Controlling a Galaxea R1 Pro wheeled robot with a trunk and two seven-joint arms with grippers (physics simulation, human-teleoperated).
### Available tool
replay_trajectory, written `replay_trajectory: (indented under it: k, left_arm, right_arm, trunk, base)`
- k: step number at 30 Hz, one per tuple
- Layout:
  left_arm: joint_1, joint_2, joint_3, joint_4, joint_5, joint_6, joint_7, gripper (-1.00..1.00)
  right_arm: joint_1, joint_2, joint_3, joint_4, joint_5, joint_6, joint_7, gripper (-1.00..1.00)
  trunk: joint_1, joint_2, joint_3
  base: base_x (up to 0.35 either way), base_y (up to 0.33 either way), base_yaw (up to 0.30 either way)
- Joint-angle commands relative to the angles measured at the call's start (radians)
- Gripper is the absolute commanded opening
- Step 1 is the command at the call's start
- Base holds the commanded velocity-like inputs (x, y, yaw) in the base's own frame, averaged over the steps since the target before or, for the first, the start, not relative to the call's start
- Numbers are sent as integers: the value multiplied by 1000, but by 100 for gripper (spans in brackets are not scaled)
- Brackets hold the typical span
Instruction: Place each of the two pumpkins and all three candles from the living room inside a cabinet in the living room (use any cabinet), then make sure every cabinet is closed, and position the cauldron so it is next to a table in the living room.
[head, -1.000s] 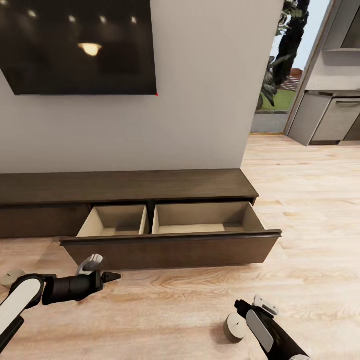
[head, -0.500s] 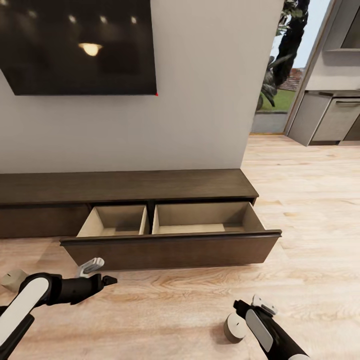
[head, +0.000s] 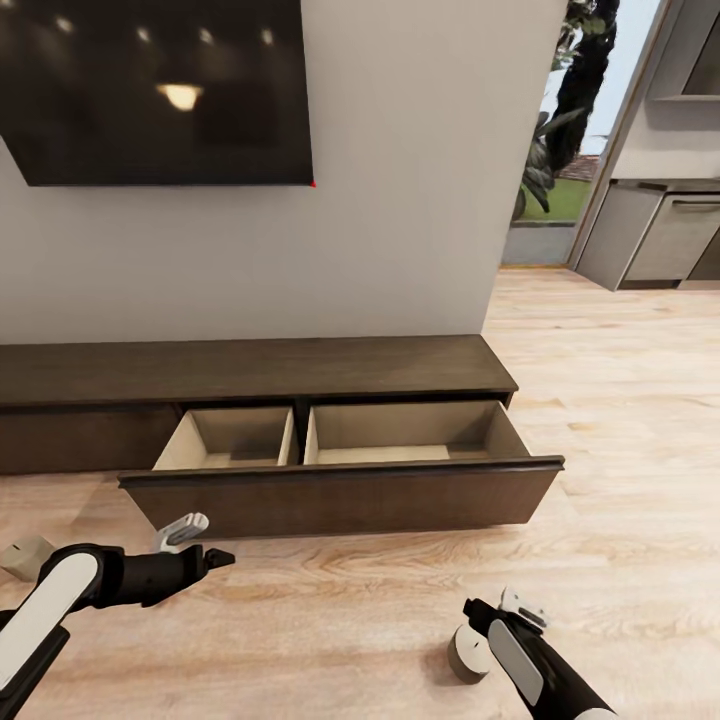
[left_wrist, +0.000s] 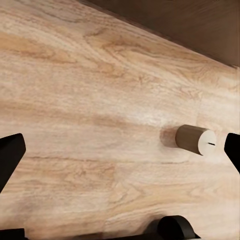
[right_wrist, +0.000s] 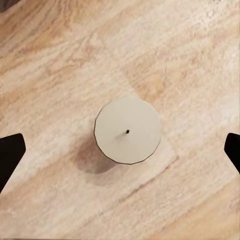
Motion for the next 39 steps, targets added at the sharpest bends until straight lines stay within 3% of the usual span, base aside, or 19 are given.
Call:
replay_trajectory:
  k: [1, 5, 9, 14, 22, 39]
  left_arm:
    - [-1, 0, -2, -1, 11, 0, 10, 100]
    - [-1, 1, -2, -1, 13, 0, 9, 100]
    - [-1, 1, -1, -1, 14, 0, 6, 100]
    - [-1, 1, 0, -1, 15, 0, 2, 100]
    - [-1, -1, 0, 0, 16, 0, -2, 100]
    - [-1, -3, 0, -2, 18, 0, -4, 100]
  right_arm:
    - [0, -2, 22, -2, -6, 2, -9, 100]
    - [0, -1, 59, -2, -6, -22, -10, 100]
    - [0, -1, 68, -2, -7, -33, -9, 100]
    - [0, -2, 70, -16, -7, -30, 14, 100]
    - [0, -3, 71, -44, -5, -36, 108, 100]
    - [0, -4, 70, -44, -7, -27, 106, 100]
  trunk:
    - [0, 0, -1]
    - [0, 0, -1]
    - [0, 0, -1]
    - [19, -35, -17]
    - [50, -91, -42]
    - [115, -210, -95]
  base:
    - [0, 0, 0]
    - [0, 0, 0]
    - [0, 0, 0]
    - [0, 0, 0]
    - [0, 0, 0]
    - [0, 0, 0]
